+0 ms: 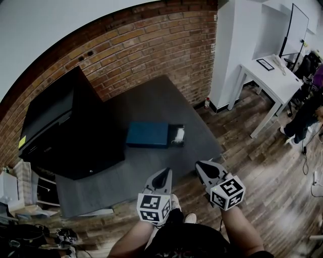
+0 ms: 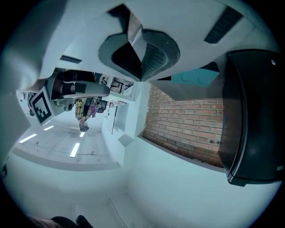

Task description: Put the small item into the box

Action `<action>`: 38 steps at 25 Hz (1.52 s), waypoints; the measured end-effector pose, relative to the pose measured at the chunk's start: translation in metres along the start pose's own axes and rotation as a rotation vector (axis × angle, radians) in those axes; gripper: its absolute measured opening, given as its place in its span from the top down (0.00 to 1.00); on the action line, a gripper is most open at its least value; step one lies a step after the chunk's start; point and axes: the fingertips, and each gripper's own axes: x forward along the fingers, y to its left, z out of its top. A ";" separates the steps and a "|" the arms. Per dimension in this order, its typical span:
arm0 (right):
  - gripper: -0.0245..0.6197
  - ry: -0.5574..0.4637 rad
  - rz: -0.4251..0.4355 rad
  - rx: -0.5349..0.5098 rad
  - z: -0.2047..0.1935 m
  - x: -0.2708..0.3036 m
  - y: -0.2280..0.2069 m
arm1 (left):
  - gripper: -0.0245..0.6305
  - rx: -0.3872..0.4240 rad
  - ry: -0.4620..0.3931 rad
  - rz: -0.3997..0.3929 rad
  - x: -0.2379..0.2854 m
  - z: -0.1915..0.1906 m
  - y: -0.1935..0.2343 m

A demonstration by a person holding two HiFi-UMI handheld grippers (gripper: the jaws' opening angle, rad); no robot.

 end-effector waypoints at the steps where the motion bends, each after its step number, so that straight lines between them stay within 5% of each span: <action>1: 0.93 0.001 0.000 0.001 -0.001 -0.001 0.001 | 0.91 -0.001 0.000 -0.003 -0.001 -0.001 -0.001; 38: 0.93 0.012 0.025 -0.013 -0.001 0.008 0.005 | 0.91 0.008 -0.015 0.016 -0.003 0.004 0.004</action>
